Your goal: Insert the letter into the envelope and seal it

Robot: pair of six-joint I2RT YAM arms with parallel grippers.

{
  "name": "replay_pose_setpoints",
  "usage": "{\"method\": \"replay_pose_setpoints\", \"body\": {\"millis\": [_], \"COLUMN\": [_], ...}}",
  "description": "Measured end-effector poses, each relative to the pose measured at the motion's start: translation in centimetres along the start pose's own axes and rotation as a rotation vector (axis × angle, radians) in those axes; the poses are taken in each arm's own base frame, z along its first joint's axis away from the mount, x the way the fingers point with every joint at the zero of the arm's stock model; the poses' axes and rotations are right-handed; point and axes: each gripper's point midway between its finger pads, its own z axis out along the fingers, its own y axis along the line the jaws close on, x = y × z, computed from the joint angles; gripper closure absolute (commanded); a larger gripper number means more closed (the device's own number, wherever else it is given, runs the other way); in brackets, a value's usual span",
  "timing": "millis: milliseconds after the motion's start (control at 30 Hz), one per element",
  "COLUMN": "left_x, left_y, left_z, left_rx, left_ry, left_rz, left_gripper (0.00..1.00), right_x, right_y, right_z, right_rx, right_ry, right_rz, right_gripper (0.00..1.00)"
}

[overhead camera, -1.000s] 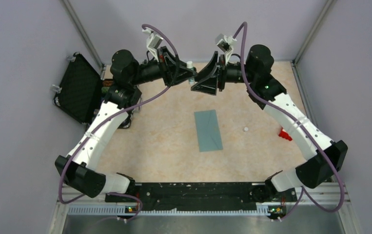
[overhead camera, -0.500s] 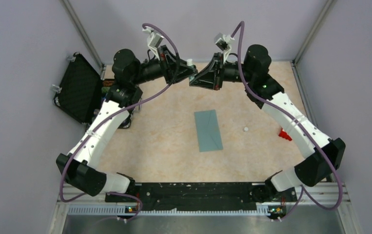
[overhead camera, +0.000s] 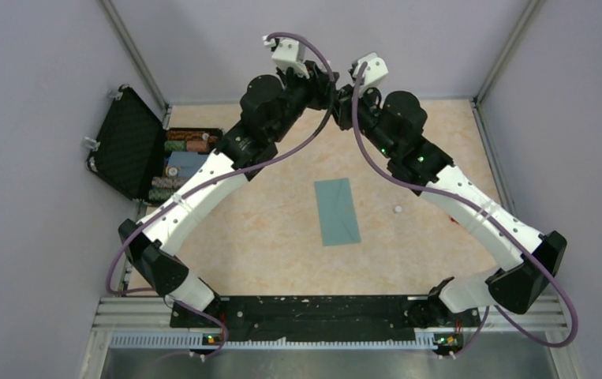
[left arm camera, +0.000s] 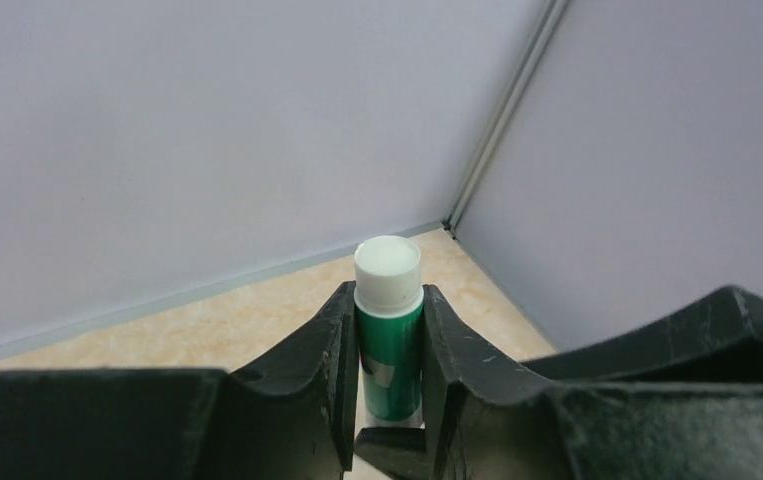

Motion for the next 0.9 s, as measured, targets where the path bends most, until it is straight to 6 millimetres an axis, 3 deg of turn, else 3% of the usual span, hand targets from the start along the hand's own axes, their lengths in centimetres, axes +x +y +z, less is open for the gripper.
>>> {"method": "replay_pose_setpoints", "body": {"millis": [67, 167, 267, 367, 433, 633, 733, 900], "left_x": [0.2, 0.2, 1.2, 2.2, 2.3, 0.8, -0.1, 0.2], "left_y": [-0.1, 1.5, 3.3, 3.4, 2.1, -4.0, -5.3, -5.4], "left_z": [0.5, 0.6, -0.1, -2.1, -4.0, -9.6, -10.6, -10.3], "left_rx": [-0.015, -0.04, 0.041, 0.195, 0.316, 0.652, 0.724, 0.735], "left_ry": [-0.002, -0.003, 0.04, 0.11, 0.148, 0.185, 0.169, 0.18], "left_rz": [-0.003, 0.025, 0.018, -0.025, -0.054, -0.059, -0.053, -0.076], "left_gripper": [1.0, 1.0, 1.0, 1.0, 1.0, 1.0, 1.0, 1.0], "right_x": [0.1, 0.3, -0.3, -0.8, -0.5, 2.0, 2.8, 3.0], "right_y": [-0.8, 0.0, 0.9, 0.0, -0.2, 4.3, 5.3, 6.3], "right_z": [-0.1, -0.5, -1.9, -4.1, -5.5, -8.3, -8.5, -8.1], "right_rx": [0.049, 0.007, -0.124, -0.245, -0.322, -0.607, -0.676, -0.763], "right_ry": [0.005, 0.021, 0.029, 0.037, 0.06, 0.148, 0.18, 0.188], "right_rz": [-0.009, -0.014, 0.006, 0.036, 0.054, 0.165, 0.222, 0.273], "right_gripper": [0.56, 0.42, 0.36, 0.36, 0.37, 0.44, 0.45, 0.48]}}
